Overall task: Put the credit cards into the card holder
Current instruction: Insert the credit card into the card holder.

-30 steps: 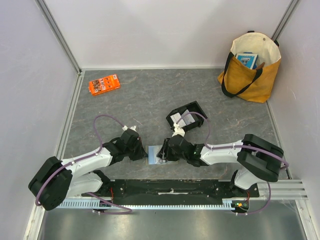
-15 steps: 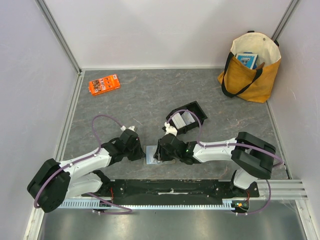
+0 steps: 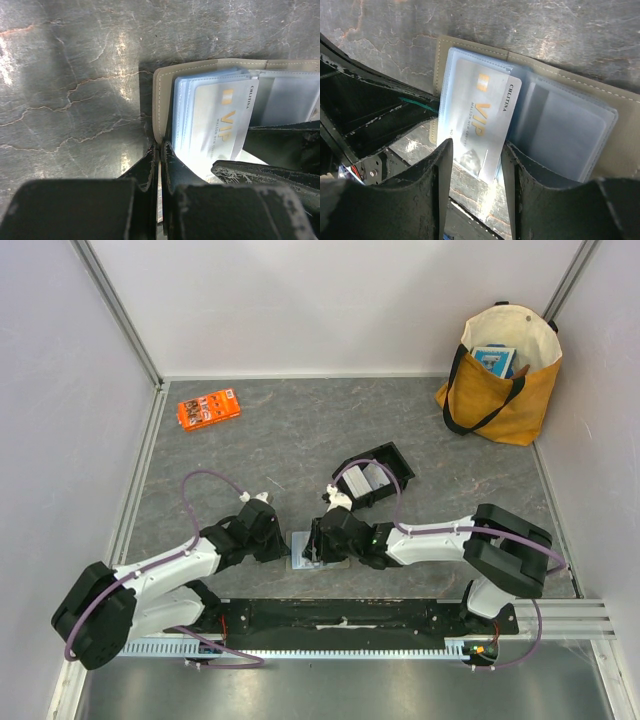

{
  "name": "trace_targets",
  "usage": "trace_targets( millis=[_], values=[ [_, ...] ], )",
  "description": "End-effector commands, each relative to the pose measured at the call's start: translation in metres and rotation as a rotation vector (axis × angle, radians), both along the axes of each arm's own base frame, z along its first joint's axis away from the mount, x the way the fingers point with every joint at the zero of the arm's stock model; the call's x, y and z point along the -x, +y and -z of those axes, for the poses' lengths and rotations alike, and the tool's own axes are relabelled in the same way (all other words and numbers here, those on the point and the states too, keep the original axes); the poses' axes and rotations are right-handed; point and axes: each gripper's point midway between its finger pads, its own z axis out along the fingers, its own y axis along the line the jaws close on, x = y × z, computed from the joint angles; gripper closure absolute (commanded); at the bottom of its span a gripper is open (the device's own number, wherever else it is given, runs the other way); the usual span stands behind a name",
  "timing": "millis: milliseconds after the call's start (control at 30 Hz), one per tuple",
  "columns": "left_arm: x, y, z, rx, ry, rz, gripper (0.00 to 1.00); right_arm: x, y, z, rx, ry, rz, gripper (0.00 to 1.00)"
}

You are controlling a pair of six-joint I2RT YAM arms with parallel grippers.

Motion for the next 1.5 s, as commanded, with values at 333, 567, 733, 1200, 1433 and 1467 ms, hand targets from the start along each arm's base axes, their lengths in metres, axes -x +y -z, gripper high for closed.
trace_targets(
  millis=[333, 567, 733, 1200, 1433, 1467],
  values=[
    [-0.003, -0.004, -0.008, 0.028, -0.027, 0.004, 0.98, -0.006, -0.008, -0.003, 0.074, -0.004, 0.030, 0.51],
    [-0.003, -0.007, -0.009, 0.036, -0.026, 0.009, 0.98, 0.004, 0.010, -0.009, 0.007, 0.000, -0.036, 0.60],
    [-0.004, -0.008, -0.010, 0.039, -0.027, 0.009, 0.98, 0.005, 0.021, -0.022, -0.052, -0.023, -0.067, 0.74],
    [-0.004, -0.005, -0.012, 0.028, -0.035, 0.003, 0.98, -0.010, 0.008, -0.030, -0.055, -0.077, -0.035, 0.61],
    [-0.005, -0.008, -0.031, 0.066, -0.073, 0.016, 0.98, -0.037, -0.022, -0.070, 0.018, -0.214, -0.018, 0.45],
    [-0.005, -0.009, -0.034, 0.070, -0.078, 0.019, 0.98, -0.038, -0.024, -0.072, 0.031, -0.221, -0.020, 0.45]
  ],
)
